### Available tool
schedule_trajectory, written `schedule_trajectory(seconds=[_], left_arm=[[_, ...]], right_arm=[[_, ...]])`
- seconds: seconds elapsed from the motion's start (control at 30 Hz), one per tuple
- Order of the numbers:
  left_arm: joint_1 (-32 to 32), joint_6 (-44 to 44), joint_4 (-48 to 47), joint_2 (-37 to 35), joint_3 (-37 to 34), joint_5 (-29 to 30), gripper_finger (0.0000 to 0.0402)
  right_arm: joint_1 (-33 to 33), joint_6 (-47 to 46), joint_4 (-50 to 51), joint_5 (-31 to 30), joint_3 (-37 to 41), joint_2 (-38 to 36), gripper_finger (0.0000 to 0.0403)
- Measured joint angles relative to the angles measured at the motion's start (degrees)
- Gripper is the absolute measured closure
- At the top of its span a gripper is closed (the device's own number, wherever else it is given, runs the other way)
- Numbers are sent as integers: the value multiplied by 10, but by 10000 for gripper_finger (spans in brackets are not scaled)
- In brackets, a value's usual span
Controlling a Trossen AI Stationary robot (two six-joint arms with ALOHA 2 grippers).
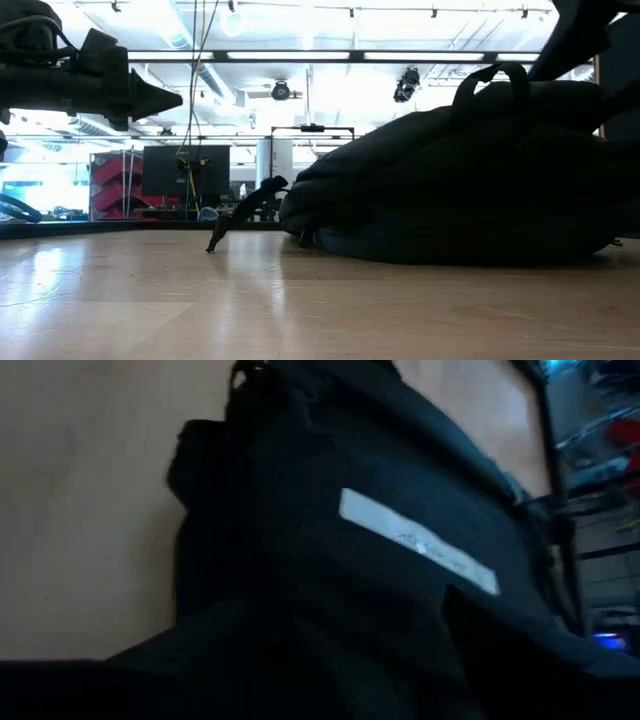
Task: Unpack backpack
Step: Open the black backpack
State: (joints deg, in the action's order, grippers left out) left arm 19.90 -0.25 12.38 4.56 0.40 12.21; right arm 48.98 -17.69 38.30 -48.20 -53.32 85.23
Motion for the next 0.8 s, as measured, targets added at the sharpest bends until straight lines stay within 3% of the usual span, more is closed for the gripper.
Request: schedule_trajectory(seconds=[0.23,0.4,0.53,0.73,0.8], left_arm=[[0,0,0,0,0,0,401],[0,0,0,0,0,0,401],[0,0,0,0,0,0,401],[0,0,0,0,0,0,401],[0,0,0,0,0,0,401]], right_arm=[[-32,-16,-17,15,38,0,89],[-61,-21,-84,13,103,0,112],[-72,-17,-125,18,124,0,185],[-80,-20,-140,23,125,0,367],[-81,-23,-144,23,125,0,387]])
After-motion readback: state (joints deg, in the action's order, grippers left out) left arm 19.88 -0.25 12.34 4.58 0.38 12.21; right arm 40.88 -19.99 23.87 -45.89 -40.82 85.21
